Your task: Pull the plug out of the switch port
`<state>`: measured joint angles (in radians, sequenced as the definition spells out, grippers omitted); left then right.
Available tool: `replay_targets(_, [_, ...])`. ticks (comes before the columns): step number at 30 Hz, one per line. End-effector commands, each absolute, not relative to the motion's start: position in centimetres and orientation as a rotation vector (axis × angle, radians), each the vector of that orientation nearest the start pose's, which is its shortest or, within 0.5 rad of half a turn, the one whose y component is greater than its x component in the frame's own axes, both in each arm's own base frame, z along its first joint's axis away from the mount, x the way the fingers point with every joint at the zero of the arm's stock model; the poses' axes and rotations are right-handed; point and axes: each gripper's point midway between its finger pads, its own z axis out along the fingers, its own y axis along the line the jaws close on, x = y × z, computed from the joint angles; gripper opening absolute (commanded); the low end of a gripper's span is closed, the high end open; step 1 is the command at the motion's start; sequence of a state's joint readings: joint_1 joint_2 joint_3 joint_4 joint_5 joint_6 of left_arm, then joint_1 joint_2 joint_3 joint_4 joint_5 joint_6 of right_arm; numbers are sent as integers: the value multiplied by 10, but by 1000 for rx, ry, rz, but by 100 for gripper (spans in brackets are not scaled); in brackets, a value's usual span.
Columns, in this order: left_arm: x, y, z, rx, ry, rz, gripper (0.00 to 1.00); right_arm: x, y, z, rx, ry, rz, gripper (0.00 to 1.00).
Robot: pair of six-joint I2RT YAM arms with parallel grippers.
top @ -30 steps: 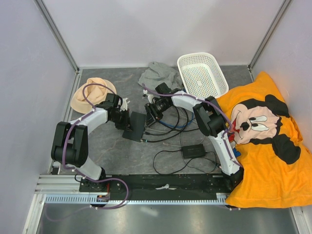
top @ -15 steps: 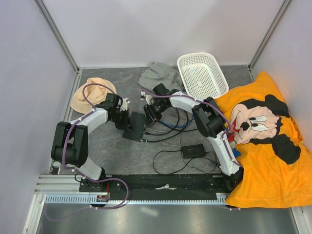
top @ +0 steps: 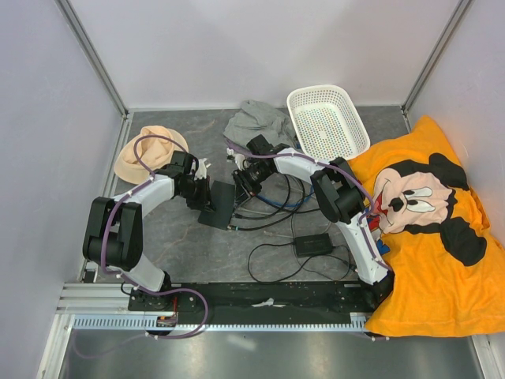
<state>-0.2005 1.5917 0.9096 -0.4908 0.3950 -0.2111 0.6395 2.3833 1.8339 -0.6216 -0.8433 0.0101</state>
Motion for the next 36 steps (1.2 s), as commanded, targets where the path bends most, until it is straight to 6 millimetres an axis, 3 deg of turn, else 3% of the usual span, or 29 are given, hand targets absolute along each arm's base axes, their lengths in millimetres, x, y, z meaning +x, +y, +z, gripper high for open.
replay_targets(1, [287, -129, 36, 121, 2750, -603, 1, 314, 388, -7, -1155, 2563, 1199, 35])
replay_targets(6, [287, -128, 36, 125, 2748, -600, 2, 315, 380, -20, -1185, 2582, 1131, 31])
replay_targets(14, [288, -128, 35, 122, 2751, -602, 1, 308, 382, -17, -1234, 2545, 1190, 24])
replay_targets(23, [287, -129, 35, 116, 2758, -607, 1, 315, 371, -30, -1197, 2613, 1056, 20])
replay_targets(28, [290, -130, 36, 107, 2758, -615, 2, 320, 370, -29, -1192, 2613, 1001, 0])
replay_targets(36, [294, -132, 38, 107, 2750, -618, 2, 320, 353, -31, -1247, 2648, 889, 0])
